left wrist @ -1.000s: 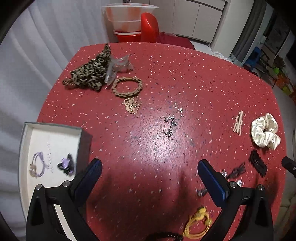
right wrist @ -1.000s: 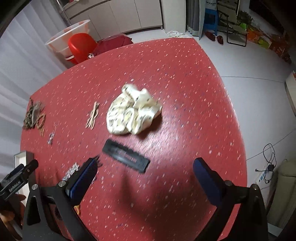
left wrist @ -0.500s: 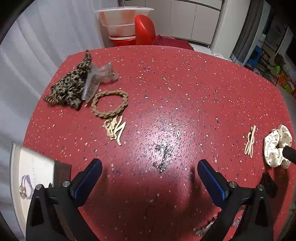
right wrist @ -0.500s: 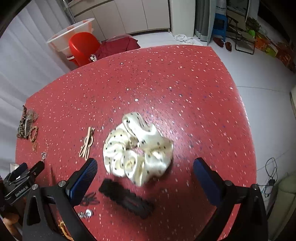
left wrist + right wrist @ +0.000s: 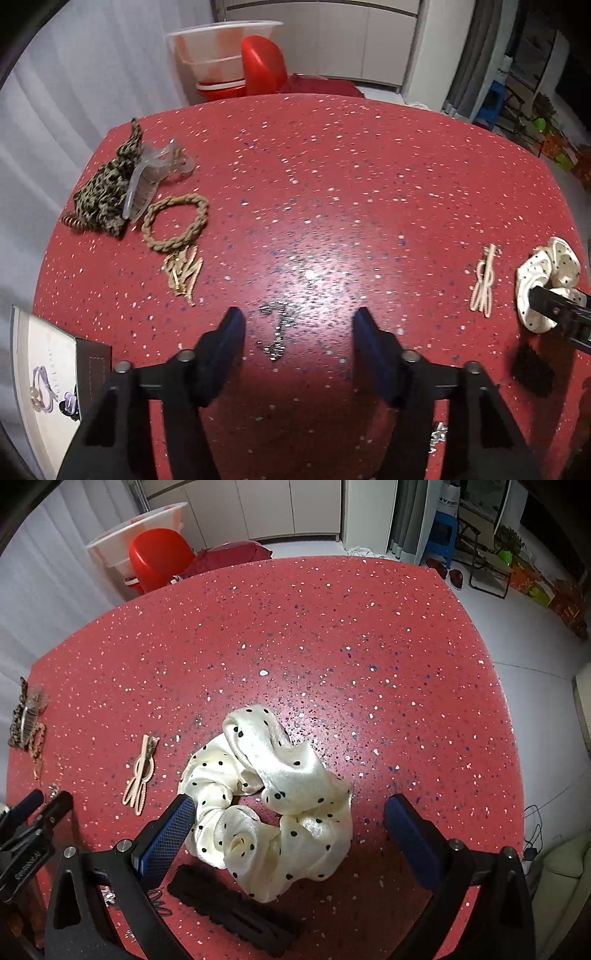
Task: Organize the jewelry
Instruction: 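Grasp the silver hair pin with the left gripper while the right grasps the cream polka-dot scrunchie, then carry the hair pin and scrunchie in both grippers over the white tray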
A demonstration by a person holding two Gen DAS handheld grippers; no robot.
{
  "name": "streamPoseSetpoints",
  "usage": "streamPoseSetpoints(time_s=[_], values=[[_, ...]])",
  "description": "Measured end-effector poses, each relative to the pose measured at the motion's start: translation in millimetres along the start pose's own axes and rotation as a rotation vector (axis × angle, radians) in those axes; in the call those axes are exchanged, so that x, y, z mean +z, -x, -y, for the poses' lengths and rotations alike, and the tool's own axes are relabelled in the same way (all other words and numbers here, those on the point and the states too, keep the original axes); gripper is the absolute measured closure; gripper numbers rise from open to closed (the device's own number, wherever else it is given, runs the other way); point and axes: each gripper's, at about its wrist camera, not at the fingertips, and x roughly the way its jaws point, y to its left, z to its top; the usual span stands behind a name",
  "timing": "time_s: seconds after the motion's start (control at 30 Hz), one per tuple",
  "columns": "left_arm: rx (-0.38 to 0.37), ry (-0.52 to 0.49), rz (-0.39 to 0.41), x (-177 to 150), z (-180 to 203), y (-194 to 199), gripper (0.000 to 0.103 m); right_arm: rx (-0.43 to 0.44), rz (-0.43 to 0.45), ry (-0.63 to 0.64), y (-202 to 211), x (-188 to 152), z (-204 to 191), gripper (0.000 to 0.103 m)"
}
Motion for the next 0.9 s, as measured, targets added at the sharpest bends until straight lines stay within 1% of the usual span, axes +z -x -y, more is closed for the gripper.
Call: streamPoseSetpoints(time_s=[0.03, 0.1, 0.13, 0.2, 0.23, 0.27, 0.3, 0.4, 0.67, 0.9], values=[[-0.011, -0.005, 0.002, 2, 3, 0, 0.057, -0.014, 0.011, 0.012, 1, 0, -2, 0.008], [-0.023, -0.010, 0.002, 3, 6, 1, 0.070, -0.035, 0.027, 0.042, 4, -2, -8, 0.025], [-0.026, -0.011, 0.000, 4, 6, 1, 0.075, -0.040, 0.032, 0.057, 6, -3, -10, 0.030], [-0.035, -0.017, 0.000, 4, 6, 1, 0.087, -0.040, 0.040, 0.067, 8, -5, -14, 0.050], [-0.036, -0.019, 0.002, 4, 5, 2, 0.087, -0.039, 0.044, 0.063, 10, -5, -14, 0.056], [-0.045, -0.019, 0.006, 3, 4, 3, 0.087, -0.038, 0.046, 0.056, 11, -5, -13, 0.070], [-0.054, -0.018, 0.011, 2, 2, 5, 0.087, -0.040, 0.045, 0.046, 12, -5, -12, 0.082], [-0.085, -0.018, 0.027, 2, -2, 14, 0.087, -0.030, 0.055, 0.020, 17, -4, -7, 0.088], [-0.134, -0.018, 0.046, -9, -14, 43, 0.087, 0.017, 0.070, -0.012, 39, -11, 0, 0.088], [-0.175, -0.021, 0.061, -22, -17, 77, 0.087, 0.060, 0.078, -0.028, 67, -31, 2, 0.088]])
